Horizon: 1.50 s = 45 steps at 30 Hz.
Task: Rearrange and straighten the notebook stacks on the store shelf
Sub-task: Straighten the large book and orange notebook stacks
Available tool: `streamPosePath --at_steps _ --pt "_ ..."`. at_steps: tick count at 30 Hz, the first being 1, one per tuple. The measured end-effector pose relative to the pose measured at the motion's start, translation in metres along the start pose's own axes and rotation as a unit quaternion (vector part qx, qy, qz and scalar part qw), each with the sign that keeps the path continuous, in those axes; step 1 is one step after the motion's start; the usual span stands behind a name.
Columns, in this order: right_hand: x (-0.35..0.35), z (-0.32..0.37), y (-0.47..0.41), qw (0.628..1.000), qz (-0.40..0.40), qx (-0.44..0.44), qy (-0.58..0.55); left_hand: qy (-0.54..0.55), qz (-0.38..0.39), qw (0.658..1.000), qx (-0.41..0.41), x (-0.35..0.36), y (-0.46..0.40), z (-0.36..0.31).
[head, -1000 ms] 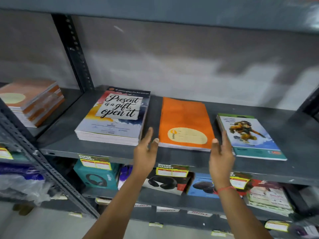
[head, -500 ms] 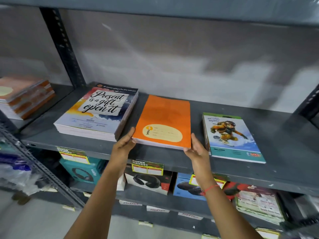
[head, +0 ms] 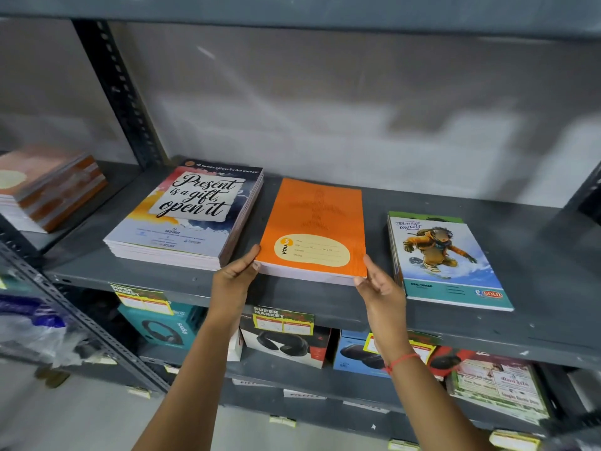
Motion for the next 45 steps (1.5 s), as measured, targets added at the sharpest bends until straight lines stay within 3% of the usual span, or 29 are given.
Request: streamPosePath --at_steps 17,34,39,42,45 --pt "0.008 -0.003 -0.003 0.995 -0.098 -0.002 -0.012 0.029 -0.092 0.995 0.006 0.007 -0.009 0.011" --pt "0.010 0.000 -0.001 0.993 -0.118 0.019 -0.016 0.028 -0.060 0.998 0.011 0.001 -0.013 0.016" --pt "0.014 0.007 0.004 0.990 -0.135 -0.005 0.049 0.027 -0.057 0.998 0.025 0.002 -0.013 0.016" --pt "0.007 0.017 0.008 0.980 -0.118 -0.031 0.155 -0.047 -0.101 0.991 0.078 0.006 0.001 0.015" --pt "-0.027 0.034 0.016 0.946 -0.213 -0.097 0.225 -0.147 -0.114 0.953 0.240 0.027 0.028 0.008"
Point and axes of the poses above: each hand's wrist, its own y-axis away from the middle knuckle, its own x-axis out of the palm, z = x × y, the point moved 2 cm from there along -y, towards the middle knuckle, and after that the axes turned 1 degree about x, right-handed, at the moved point
